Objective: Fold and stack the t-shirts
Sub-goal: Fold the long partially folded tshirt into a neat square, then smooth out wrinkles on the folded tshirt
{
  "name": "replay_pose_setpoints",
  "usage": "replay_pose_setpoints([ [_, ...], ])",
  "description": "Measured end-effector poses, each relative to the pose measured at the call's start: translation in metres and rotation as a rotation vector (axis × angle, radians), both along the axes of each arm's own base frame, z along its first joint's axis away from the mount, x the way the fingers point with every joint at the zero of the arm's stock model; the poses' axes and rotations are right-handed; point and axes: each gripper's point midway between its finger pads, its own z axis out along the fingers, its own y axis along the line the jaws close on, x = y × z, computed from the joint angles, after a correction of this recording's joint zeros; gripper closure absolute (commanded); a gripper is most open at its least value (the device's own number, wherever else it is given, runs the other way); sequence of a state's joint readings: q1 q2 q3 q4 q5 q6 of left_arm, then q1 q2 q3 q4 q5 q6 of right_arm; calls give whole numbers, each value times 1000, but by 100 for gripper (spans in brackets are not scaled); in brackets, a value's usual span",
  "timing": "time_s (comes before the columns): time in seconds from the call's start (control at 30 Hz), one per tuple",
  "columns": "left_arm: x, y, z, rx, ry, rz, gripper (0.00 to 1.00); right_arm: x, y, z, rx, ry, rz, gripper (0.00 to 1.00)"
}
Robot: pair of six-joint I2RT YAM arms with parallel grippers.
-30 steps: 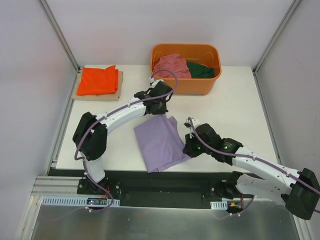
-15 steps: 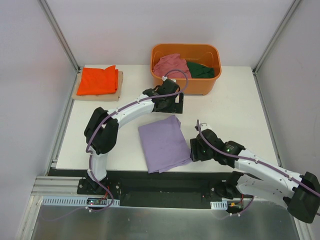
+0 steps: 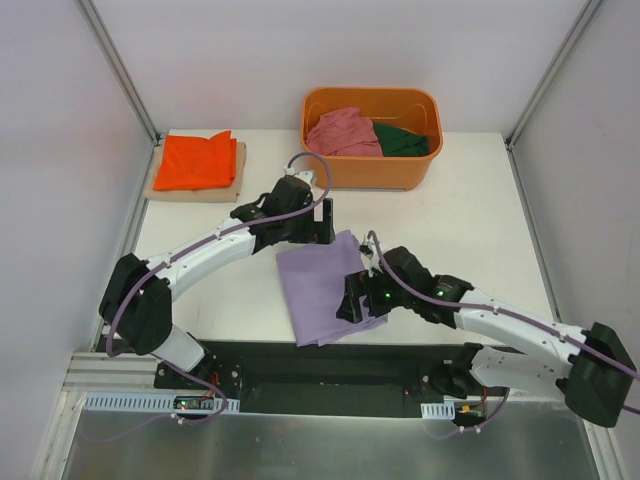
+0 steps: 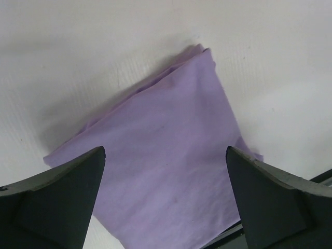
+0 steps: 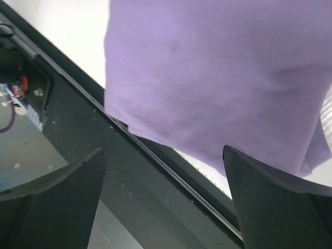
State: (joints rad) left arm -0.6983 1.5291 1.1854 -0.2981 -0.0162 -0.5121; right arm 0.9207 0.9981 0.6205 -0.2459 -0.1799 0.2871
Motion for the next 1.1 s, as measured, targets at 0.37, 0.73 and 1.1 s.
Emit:
replay_pose_setpoints([
  [0.37, -49, 35, -105, 4, 259, 30, 1, 18, -24, -71, -257, 130, -165, 4],
  [0.73, -97, 33, -109, -189, 267, 94, 1, 92, -46, -83, -437, 92, -286, 4],
  [1.1, -183, -2, -102, -203, 380, -3, 1, 172, -48, -36, -510, -97, -249, 4],
])
